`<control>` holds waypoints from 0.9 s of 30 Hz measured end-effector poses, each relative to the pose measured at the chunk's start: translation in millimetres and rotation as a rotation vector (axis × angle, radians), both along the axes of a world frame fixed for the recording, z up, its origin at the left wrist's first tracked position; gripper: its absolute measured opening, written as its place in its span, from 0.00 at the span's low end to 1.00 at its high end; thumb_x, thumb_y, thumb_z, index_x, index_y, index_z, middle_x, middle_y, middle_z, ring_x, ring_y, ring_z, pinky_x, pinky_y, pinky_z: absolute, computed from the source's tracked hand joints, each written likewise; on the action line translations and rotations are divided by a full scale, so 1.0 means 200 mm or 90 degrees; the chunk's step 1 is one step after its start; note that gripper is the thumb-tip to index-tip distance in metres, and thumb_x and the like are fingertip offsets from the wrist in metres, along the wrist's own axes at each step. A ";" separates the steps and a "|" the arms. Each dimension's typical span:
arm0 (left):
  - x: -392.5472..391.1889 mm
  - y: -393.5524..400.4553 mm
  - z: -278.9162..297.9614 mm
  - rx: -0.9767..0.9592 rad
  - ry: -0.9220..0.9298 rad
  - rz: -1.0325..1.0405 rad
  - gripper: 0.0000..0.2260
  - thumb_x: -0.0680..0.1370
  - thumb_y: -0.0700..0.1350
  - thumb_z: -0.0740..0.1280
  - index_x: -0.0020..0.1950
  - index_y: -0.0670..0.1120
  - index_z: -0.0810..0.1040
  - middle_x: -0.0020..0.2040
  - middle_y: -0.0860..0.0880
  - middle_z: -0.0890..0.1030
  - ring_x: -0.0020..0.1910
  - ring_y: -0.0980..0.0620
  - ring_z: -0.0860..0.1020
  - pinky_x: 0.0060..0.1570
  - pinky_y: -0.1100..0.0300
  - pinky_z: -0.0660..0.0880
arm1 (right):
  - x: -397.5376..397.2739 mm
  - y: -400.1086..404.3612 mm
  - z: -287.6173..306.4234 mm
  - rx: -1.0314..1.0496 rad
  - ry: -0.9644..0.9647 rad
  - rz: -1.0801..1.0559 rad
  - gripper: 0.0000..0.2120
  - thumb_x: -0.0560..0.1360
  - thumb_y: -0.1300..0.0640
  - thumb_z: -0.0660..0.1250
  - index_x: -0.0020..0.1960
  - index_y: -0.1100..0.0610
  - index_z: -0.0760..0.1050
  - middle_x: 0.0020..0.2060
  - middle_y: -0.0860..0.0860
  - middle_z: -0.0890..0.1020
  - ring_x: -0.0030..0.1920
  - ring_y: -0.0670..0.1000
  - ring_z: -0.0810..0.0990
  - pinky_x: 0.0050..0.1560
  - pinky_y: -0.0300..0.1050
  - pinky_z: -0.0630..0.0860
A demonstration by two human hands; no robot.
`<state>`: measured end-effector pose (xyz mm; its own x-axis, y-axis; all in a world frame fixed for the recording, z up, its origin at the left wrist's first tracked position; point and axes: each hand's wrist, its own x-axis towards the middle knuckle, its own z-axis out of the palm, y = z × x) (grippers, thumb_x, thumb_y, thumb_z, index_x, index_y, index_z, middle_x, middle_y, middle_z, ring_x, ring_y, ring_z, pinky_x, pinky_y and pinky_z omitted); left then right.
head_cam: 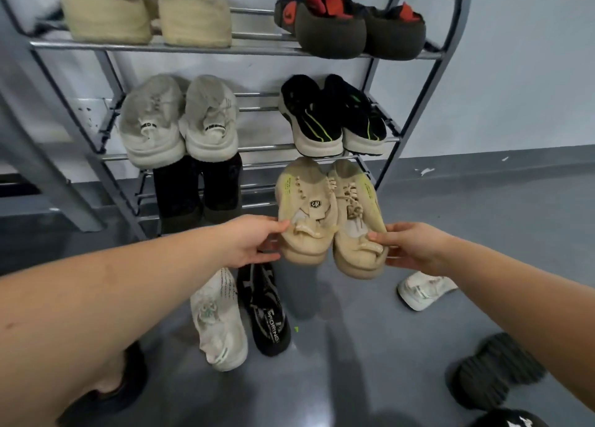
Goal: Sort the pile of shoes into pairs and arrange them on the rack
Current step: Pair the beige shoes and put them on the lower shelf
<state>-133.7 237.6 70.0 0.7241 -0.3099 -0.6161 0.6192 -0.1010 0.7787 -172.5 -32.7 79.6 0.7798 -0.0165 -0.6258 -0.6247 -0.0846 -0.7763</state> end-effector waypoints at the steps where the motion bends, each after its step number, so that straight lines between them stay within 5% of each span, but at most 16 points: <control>1: 0.02 0.00 0.03 0.010 -0.001 -0.007 0.03 0.78 0.45 0.63 0.48 0.49 0.76 0.43 0.51 0.80 0.42 0.56 0.77 0.44 0.60 0.75 | 0.01 0.00 0.00 0.015 -0.004 -0.012 0.08 0.72 0.60 0.70 0.51 0.59 0.77 0.44 0.53 0.82 0.45 0.51 0.79 0.55 0.46 0.75; 9: 0.12 -0.06 0.06 0.020 0.004 0.062 0.06 0.80 0.41 0.60 0.44 0.47 0.75 0.43 0.49 0.78 0.44 0.54 0.76 0.55 0.53 0.73 | 0.13 0.07 -0.01 0.013 -0.038 -0.101 0.20 0.73 0.62 0.71 0.63 0.65 0.73 0.49 0.57 0.81 0.42 0.52 0.80 0.42 0.44 0.78; 13: 0.15 -0.10 0.00 0.003 0.009 0.105 0.05 0.80 0.40 0.60 0.46 0.46 0.75 0.46 0.49 0.78 0.52 0.50 0.75 0.60 0.51 0.72 | 0.17 0.09 -0.03 -0.005 -0.068 -0.174 0.18 0.72 0.63 0.71 0.61 0.65 0.75 0.41 0.55 0.81 0.37 0.50 0.79 0.35 0.42 0.80; 16: 0.19 -0.12 -0.04 -0.006 0.004 0.131 0.05 0.80 0.40 0.60 0.48 0.45 0.75 0.44 0.48 0.79 0.46 0.50 0.77 0.55 0.52 0.76 | 0.20 0.10 -0.05 0.011 -0.090 -0.224 0.14 0.73 0.65 0.69 0.58 0.65 0.76 0.35 0.54 0.79 0.32 0.49 0.78 0.23 0.35 0.75; 19: 0.24 -0.13 -0.07 -0.007 -0.020 0.165 0.07 0.80 0.39 0.59 0.44 0.44 0.75 0.40 0.47 0.79 0.39 0.52 0.77 0.36 0.56 0.79 | 0.24 0.13 -0.09 0.008 -0.114 -0.239 0.14 0.74 0.66 0.68 0.59 0.67 0.76 0.38 0.57 0.80 0.33 0.50 0.77 0.28 0.40 0.79; 27: 0.38 -0.16 -0.20 -0.028 -0.056 0.221 0.06 0.80 0.40 0.61 0.53 0.47 0.76 0.43 0.48 0.80 0.42 0.50 0.79 0.48 0.52 0.75 | 0.38 0.13 -0.19 -0.073 -0.171 -0.264 0.14 0.75 0.63 0.67 0.60 0.65 0.77 0.51 0.61 0.82 0.38 0.51 0.79 0.44 0.46 0.79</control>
<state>-58.3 205.2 30.0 0.8402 -0.0609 -0.5389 0.5418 0.1377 0.8291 -95.7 -6.3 41.2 0.8264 -0.4154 -0.3802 -0.4036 0.0338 -0.9143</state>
